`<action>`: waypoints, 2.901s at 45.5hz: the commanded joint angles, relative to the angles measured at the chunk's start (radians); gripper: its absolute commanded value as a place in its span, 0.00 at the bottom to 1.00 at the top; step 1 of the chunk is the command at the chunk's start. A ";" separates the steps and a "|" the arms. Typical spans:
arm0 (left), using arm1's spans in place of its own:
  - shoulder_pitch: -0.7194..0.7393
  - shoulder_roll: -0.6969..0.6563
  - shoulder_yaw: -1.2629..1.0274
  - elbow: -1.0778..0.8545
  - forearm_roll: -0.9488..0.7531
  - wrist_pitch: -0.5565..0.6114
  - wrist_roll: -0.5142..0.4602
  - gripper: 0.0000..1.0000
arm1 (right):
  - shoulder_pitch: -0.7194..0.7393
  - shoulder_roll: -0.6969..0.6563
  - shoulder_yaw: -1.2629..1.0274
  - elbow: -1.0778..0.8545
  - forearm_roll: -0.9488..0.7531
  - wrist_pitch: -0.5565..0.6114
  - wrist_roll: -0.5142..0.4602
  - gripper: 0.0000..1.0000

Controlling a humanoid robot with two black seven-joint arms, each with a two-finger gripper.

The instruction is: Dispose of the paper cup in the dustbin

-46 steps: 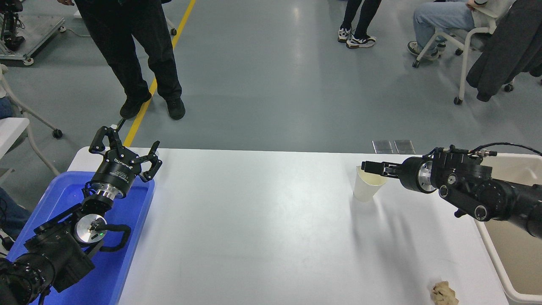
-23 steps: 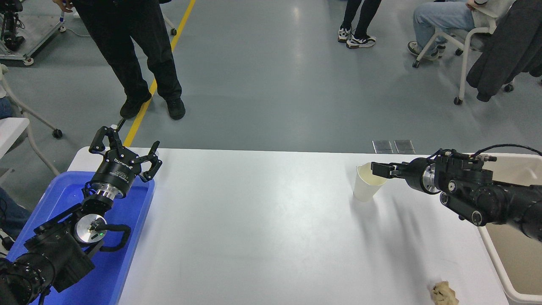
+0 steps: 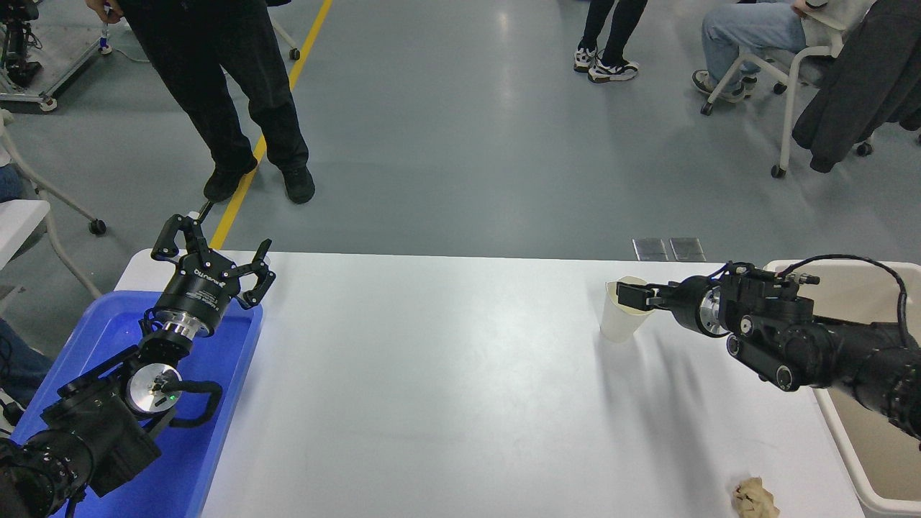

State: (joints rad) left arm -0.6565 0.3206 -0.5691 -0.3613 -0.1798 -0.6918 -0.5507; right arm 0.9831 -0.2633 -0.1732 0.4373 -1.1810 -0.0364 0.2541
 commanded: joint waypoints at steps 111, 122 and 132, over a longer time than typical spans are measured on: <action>0.000 0.000 0.000 -0.001 0.000 0.000 0.000 1.00 | 0.196 -0.303 -0.043 0.221 0.110 0.155 0.113 0.00; 0.000 0.000 0.000 0.001 0.000 0.000 0.000 1.00 | 0.321 -0.470 -0.055 0.357 0.127 0.204 0.111 0.00; 0.000 0.000 0.000 -0.001 -0.001 0.000 0.000 1.00 | 0.404 -0.623 -0.062 0.460 0.127 0.236 0.111 0.00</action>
State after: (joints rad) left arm -0.6566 0.3206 -0.5691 -0.3616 -0.1796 -0.6918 -0.5507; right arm 1.2947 -0.7281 -0.2282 0.7843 -1.0598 0.1625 0.3646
